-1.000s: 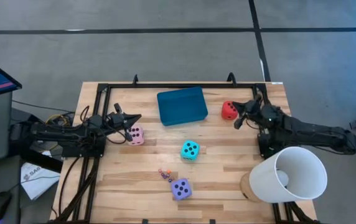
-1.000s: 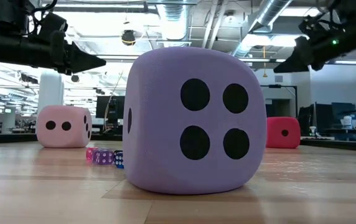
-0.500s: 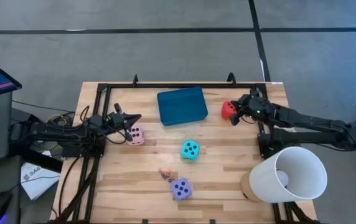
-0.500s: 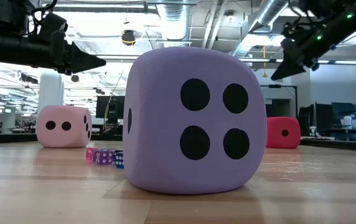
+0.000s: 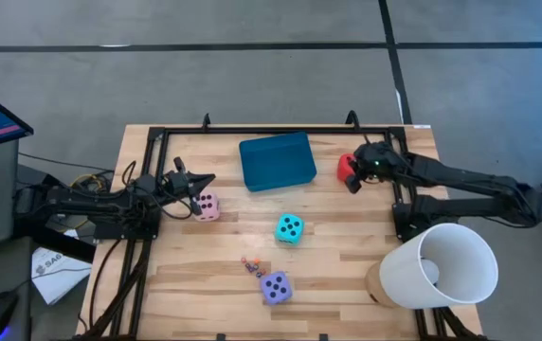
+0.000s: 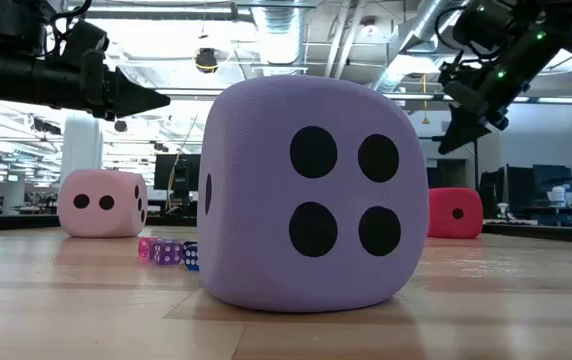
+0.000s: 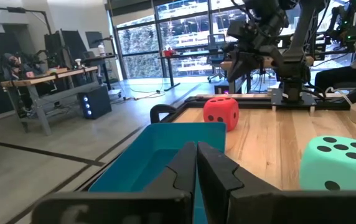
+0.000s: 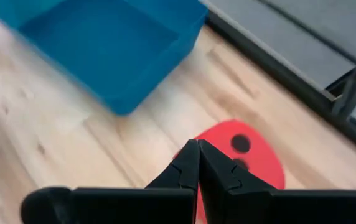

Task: Pick & Place Dice
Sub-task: Put the large red dice into the blue bin

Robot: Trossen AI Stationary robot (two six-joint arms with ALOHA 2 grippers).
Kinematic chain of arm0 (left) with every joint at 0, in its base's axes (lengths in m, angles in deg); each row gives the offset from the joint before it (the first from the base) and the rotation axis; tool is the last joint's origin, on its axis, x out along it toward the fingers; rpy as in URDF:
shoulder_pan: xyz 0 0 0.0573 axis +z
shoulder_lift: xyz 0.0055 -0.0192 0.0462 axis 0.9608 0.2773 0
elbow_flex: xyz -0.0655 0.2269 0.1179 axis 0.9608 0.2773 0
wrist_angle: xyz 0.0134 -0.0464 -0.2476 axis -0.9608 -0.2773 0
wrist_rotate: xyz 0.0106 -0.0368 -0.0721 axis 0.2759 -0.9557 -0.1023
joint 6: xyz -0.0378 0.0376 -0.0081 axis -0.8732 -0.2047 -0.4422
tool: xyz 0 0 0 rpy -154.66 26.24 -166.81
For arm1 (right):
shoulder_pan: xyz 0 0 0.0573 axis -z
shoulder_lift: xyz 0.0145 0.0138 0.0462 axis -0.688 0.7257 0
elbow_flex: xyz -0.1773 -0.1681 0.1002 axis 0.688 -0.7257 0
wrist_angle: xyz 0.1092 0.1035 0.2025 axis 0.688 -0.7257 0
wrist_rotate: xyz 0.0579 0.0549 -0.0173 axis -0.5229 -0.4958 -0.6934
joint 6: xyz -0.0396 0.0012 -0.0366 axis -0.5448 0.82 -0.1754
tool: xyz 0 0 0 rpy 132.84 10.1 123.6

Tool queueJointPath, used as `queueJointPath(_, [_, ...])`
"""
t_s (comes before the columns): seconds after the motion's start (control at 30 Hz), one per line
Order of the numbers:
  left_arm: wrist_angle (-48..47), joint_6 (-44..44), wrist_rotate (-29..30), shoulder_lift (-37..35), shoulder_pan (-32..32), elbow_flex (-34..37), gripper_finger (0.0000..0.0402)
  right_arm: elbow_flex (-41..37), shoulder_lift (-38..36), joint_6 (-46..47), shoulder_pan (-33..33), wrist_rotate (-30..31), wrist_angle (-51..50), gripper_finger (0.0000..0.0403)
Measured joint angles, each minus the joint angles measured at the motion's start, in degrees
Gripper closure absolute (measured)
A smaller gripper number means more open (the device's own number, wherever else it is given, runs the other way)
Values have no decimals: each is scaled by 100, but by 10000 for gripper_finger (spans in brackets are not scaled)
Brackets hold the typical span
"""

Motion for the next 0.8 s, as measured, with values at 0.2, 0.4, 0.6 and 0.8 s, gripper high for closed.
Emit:
queueJointPath(0.2, [0,-17,-14,0,0,-1,396,7,189,83,117,-96,-136,403])
queueJointPath(0.4, [0,-18,-10,0,1,1,396,7,330,536,152,-71,-300,403])
queueJointPath(0.6, [-2,-19,-2,0,0,0,396,10,484,912,152,151,-435,403])
queueJointPath(0.8, [-2,-20,14,0,1,-1,396,10,712,1779,152,323,-402,403])
